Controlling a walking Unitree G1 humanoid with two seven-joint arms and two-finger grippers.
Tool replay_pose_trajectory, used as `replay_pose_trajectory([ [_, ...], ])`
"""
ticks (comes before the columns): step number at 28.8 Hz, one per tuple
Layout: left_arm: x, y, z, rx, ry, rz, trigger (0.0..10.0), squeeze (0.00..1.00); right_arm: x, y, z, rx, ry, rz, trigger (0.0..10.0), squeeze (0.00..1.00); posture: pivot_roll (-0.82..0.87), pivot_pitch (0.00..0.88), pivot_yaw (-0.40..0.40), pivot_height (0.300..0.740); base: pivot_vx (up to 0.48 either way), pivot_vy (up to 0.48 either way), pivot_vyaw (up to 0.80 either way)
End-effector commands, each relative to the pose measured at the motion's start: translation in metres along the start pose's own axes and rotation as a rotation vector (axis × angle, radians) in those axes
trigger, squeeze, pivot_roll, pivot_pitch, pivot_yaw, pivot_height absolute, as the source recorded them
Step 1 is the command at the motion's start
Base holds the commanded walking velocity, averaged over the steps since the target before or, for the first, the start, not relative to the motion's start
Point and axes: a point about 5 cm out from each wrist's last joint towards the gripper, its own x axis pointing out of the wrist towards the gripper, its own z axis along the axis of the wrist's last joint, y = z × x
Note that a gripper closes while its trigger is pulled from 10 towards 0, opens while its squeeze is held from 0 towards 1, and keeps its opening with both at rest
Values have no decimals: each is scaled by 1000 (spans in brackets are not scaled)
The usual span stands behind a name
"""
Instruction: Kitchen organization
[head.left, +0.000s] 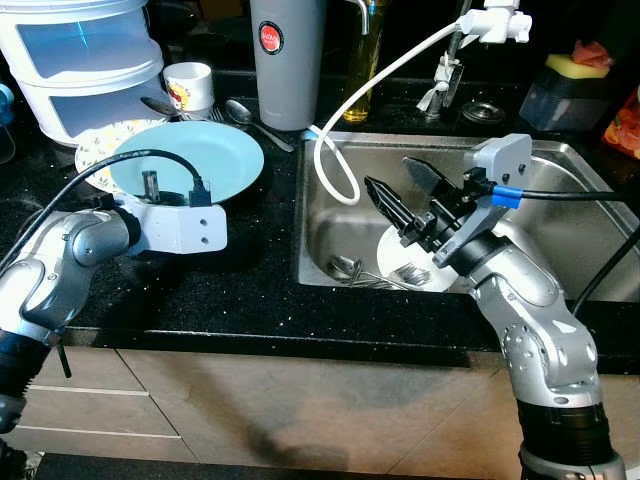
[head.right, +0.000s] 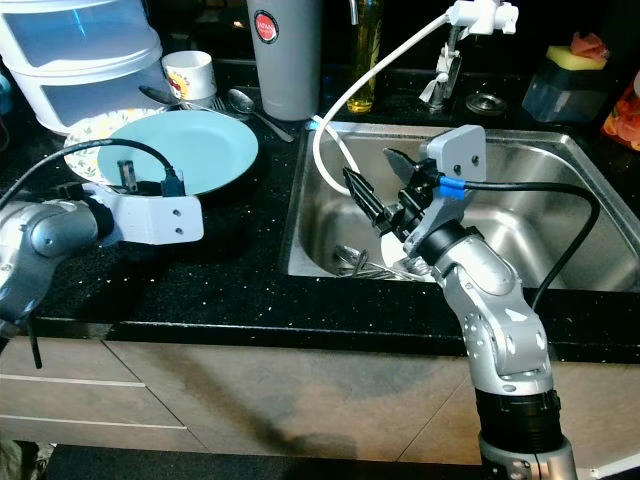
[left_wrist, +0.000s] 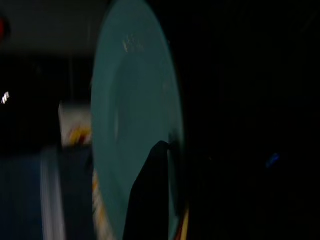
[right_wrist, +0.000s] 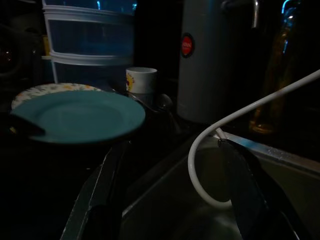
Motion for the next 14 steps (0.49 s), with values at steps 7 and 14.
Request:
replay_pose_trajectory([
  [7,-7,-11,27,-73,-207,-115,10000,0,-1,-2,2,-5,-6,-9,10000,0,100,74,-17,740,0,0,0],
  [14,-6,-11,17,-60,-159,-114,10000,1000,-1,-3,3,-7,-10,-13,10000,0,98,72,-15,740,0,0,0],
])
